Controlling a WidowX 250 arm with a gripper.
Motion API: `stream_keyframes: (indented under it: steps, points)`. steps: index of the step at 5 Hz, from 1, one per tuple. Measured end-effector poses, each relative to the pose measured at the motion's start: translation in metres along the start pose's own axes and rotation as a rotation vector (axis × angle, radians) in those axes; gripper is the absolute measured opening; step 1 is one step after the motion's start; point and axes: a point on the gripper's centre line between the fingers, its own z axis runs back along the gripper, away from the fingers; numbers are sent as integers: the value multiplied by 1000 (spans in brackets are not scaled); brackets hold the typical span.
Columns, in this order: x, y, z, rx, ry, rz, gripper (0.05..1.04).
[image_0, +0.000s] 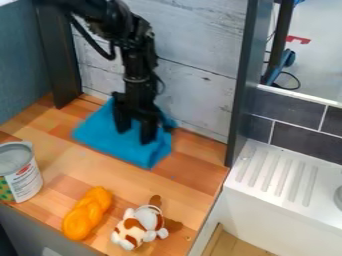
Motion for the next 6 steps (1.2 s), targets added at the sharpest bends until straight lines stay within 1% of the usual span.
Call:
stream_keyframes:
  steps: [1, 2, 3, 4, 5, 6]
  points:
    - [-21, 38, -2, 37, 42, 113, 1007]
    - [-39, 70, -4, 39, 65, 191, 1007]
    - [-36, 79, -4, 28, 61, 142, 1007]
    - [-32, 79, -4, -33, 15, 105, 1007]
    - [-33, 70, 5, -114, -64, 78, 1007]
    - [-42, 62, 38, -143, -139, 56, 1004]
